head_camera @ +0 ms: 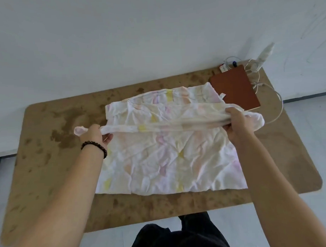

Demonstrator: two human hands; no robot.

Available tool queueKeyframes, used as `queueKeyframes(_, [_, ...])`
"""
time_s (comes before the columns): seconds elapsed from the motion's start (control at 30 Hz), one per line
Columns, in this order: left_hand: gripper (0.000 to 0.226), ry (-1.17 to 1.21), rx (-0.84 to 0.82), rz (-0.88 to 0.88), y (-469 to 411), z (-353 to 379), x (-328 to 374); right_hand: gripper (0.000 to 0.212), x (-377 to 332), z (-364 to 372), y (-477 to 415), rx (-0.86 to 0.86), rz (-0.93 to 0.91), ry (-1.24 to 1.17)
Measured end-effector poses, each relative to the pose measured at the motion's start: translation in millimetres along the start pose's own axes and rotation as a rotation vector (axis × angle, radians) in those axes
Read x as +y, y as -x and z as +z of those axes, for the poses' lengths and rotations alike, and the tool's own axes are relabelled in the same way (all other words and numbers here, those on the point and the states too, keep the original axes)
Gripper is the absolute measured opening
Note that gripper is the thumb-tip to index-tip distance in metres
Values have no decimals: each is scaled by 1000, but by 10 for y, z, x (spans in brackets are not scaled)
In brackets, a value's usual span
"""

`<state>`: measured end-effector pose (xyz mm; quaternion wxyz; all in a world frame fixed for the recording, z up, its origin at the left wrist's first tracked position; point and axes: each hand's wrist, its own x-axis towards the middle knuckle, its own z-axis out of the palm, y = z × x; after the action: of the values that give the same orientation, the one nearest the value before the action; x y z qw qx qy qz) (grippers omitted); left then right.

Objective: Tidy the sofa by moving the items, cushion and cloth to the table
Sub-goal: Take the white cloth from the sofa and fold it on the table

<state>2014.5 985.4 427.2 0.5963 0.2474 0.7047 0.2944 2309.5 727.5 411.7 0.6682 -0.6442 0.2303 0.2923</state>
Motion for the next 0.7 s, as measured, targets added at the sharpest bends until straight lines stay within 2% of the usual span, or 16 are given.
queueKeyframes(0.07, [34,-22,-28,-7,-188,311,189,34,-165,325,-309,-4,5,57])
queueKeyframes(0.13, [40,-11,-70,22,-404,610,362,29,-292,650,-590,-13,28,113])
queueKeyframes(0.2, [46,36,-180,72,-600,885,497,32,-347,924,-832,-75,57,145])
queueKeyframes(0.27, [60,71,-318,67,-753,1060,515,58,-301,1074,-982,-196,73,175])
queueKeyframes(0.33, [70,2,-389,44,-793,1080,387,79,-136,1064,-945,-245,21,341])
queueKeyframes(0.4, [68,-284,-336,203,-775,939,119,84,166,897,-798,-188,-172,634])
queueKeyframes(0.5, [63,-867,-286,678,-719,409,-457,73,777,470,-403,-153,-510,1032])
queueKeyframes(0.53, [60,-982,-244,776,-710,194,-631,70,992,317,-268,-124,-570,1106])
queueKeyframes(0.57, [58,-1055,-156,797,-699,-23,-778,69,1204,159,-144,-63,-587,1155])
queueKeyframes(0.6, [60,-1082,-47,718,-718,-253,-914,70,1390,7,-42,23,-562,1177])
queueKeyframes(0.7, [83,-1020,204,211,-729,-751,-1102,82,1707,-315,224,327,-241,1075])
